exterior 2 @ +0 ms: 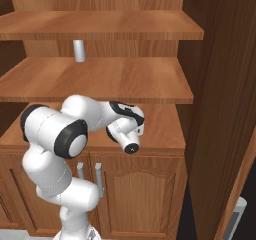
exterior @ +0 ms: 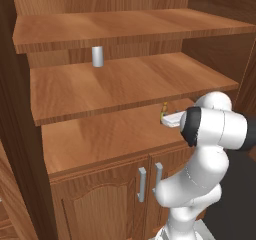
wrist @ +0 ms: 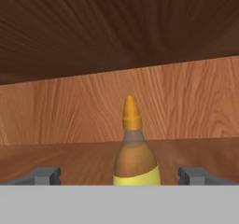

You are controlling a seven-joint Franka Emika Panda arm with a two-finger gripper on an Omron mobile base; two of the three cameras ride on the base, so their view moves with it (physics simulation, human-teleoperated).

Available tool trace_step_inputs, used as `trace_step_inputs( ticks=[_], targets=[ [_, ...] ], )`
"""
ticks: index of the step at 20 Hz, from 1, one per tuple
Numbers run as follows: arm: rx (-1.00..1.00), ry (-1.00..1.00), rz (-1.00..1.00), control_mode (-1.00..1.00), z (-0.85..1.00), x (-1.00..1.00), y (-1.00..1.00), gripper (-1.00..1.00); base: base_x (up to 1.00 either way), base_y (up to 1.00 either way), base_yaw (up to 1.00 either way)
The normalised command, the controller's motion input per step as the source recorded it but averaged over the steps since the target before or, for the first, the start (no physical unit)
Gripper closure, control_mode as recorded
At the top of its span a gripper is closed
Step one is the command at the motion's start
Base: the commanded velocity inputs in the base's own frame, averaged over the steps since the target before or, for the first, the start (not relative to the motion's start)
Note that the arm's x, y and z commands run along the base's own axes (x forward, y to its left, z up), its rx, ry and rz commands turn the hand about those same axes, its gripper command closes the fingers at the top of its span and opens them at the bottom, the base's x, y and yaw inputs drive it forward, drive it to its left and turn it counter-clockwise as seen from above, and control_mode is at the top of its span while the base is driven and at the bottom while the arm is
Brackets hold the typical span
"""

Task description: Pick the cinnamon and honey bottle from the cabinet and place them next to the mug.

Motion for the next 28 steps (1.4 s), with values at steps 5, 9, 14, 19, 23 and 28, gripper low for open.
trace_step_inputs(
  ticks=[5,9,14,19,23,28],
  targets=[
    [0.00,0.00,-0.07,-1.00,-0.08,0.08,0.00,-1.00,0.00,0.00,0.00],
    [0.00,0.00,-0.07,-1.00,-0.09,0.02,0.00,-1.00,0.00,0.00,0.00],
    [0.00,0.00,-0.08,-1.00,-0.12,0.04,0.02,-1.00,0.00,0.00,0.00],
    [0.00,0.00,-0.08,-1.00,-0.02,0.00,0.08,-1.00,0.00,0.00,0.00],
    [0.00,0.00,-0.07,-1.00,0.00,0.00,0.07,-1.00,0.00,0.00,0.00],
    [0.00,0.00,-0.07,-1.00,0.00,0.00,0.04,-1.00,0.00,0.00,0.00]
  ],
)
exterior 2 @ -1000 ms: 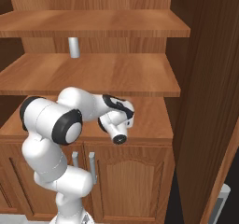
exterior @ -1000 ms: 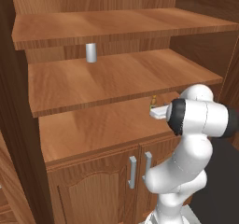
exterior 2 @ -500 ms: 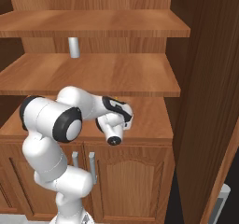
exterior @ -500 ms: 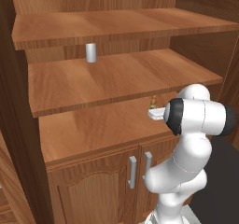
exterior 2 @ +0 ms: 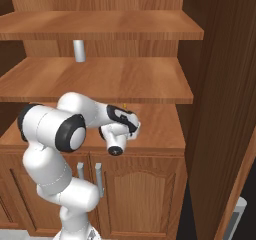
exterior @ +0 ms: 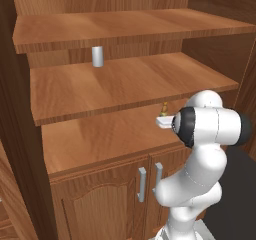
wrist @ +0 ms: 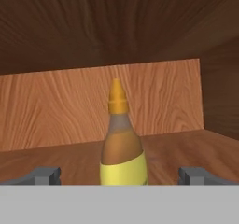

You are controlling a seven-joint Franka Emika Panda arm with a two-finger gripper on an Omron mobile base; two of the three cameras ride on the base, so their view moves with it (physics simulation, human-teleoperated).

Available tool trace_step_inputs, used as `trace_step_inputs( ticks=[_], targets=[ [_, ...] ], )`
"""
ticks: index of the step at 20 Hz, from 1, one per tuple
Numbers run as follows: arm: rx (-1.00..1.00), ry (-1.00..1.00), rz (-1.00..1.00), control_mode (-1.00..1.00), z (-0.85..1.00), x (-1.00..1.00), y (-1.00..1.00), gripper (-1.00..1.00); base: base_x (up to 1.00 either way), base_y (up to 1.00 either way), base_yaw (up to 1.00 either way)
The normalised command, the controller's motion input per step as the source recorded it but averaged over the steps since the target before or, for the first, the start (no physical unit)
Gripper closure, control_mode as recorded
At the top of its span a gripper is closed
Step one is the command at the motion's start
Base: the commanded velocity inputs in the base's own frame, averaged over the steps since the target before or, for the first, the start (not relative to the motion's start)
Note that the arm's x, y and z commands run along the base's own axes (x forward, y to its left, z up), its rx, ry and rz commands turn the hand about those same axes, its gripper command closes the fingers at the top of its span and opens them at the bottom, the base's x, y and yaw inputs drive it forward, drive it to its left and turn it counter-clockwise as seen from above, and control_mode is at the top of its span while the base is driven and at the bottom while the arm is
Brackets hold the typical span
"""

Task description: Pick the cinnamon and honey bottle from the cabinet and place them next to the mug.

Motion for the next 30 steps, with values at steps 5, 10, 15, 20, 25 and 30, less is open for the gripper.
trace_step_inputs(
  ticks=[5,10,15,20,25,30],
  targets=[
    [0.00,0.00,-0.06,-1.00,0.00,0.05,0.04,-1.00,0.00,0.00,0.00],
    [0.00,0.00,-0.05,-1.00,0.00,0.05,0.00,-1.00,0.00,0.00,0.00],
    [0.00,0.00,-0.05,-1.00,0.00,0.09,0.00,-1.00,0.00,0.00,0.00],
    [0.00,0.00,-0.04,-1.00,-0.01,0.11,0.00,-1.00,0.00,0.00,0.00],
    [0.00,0.00,-0.03,-1.00,0.00,0.10,0.00,-1.00,0.00,0.00,0.00],
    [0.00,0.00,-0.02,-1.00,0.00,0.06,0.00,-1.00,0.00,0.00,0.00]
  ],
)
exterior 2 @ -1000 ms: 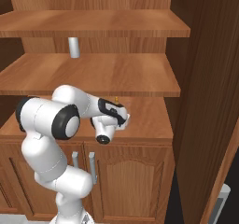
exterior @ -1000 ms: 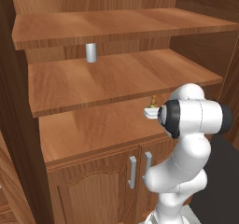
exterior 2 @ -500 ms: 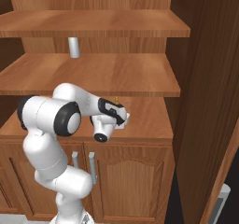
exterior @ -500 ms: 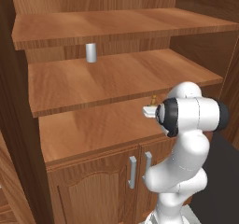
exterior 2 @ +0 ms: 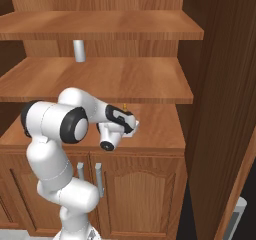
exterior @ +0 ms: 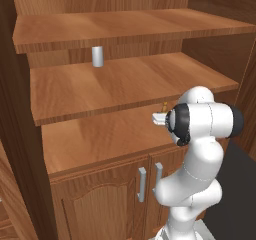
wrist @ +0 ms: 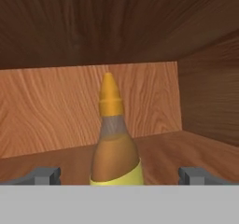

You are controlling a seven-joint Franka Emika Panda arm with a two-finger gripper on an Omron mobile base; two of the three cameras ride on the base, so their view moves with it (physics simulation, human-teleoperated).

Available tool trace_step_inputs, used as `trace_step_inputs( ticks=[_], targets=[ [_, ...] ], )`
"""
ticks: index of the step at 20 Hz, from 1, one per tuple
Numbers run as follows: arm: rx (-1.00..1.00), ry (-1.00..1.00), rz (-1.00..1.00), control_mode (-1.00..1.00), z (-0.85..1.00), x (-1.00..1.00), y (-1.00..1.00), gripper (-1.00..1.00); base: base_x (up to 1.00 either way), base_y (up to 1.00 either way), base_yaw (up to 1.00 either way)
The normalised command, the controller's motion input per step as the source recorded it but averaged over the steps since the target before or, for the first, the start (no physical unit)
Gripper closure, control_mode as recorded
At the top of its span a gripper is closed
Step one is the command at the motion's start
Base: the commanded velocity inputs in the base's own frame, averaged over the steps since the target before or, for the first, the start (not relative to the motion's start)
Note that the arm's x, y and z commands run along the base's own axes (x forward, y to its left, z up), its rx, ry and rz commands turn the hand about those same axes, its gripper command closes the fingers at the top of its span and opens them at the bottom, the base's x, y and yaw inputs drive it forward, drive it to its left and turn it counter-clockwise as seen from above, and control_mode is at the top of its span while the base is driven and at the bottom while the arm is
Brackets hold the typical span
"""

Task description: Pick the cinnamon and honey bottle from the cabinet and place them next to the mug.

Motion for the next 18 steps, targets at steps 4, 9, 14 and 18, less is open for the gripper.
trace_step_inputs(
  ticks=[4,9,14,18],
  targets=[
    [0.00,0.00,-0.02,-1.00,-0.02,0.04,0.00,-1.00,0.00,0.00,0.00],
    [0.00,0.00,-0.01,-1.00,-0.02,0.00,0.00,-1.00,0.00,0.00,0.00],
    [0.00,0.00,-0.02,-1.00,0.00,0.07,0.00,-1.00,0.00,0.00,0.00],
    [0.00,0.00,-0.02,-1.00,0.00,0.11,0.00,-1.00,0.00,0.00,0.00]
  ],
)
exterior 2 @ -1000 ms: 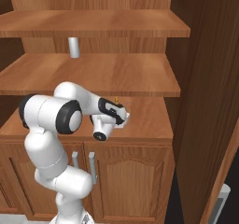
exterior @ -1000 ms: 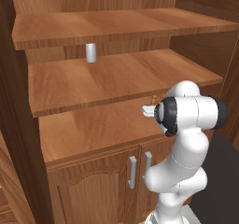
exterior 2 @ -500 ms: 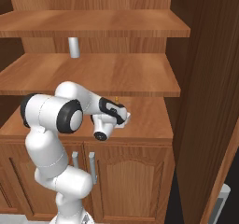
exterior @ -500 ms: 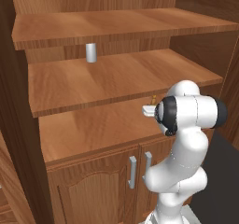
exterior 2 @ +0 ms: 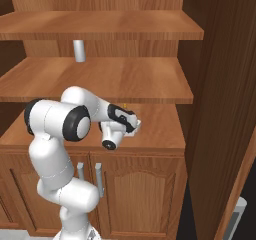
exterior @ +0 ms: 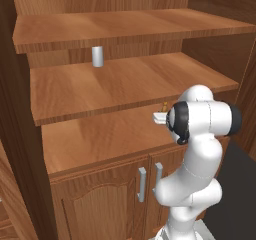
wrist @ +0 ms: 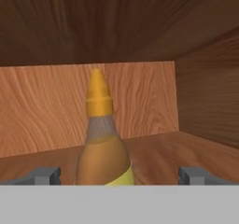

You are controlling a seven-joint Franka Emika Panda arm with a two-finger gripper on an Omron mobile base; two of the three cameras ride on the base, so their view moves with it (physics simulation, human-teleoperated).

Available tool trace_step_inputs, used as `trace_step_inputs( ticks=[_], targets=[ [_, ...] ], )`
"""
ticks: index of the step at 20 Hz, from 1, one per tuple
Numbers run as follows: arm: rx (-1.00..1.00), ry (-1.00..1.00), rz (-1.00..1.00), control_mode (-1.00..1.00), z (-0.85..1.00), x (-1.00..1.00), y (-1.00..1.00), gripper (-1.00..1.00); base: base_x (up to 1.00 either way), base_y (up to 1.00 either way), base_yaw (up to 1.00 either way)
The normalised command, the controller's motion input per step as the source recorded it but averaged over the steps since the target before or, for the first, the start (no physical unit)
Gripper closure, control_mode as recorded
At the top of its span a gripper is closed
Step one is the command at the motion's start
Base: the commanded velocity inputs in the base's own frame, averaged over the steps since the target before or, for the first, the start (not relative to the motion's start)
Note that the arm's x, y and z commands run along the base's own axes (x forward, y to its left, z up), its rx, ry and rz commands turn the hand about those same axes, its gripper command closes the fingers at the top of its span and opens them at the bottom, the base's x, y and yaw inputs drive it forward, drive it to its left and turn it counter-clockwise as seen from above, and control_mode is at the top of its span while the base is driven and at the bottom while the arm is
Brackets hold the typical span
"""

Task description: Pick the cinnamon and honey bottle from the cabinet and place them next to the mug.

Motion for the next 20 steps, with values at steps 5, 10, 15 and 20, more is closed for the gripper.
trace_step_inputs(
  ticks=[5,10,15,20],
  targets=[
    [0.00,0.00,-0.02,-1.00,-0.02,0.09,0.00,-1.00,0.00,0.00,0.00],
    [0.00,0.00,-0.01,-1.00,0.00,0.04,0.00,-1.00,0.00,0.00,0.00],
    [0.00,0.00,0.00,-1.00,0.00,0.02,0.02,-1.00,0.00,0.00,0.00],
    [0.00,0.00,0.00,-1.00,0.00,0.02,0.09,-1.00,0.00,0.00,0.00]
  ],
)
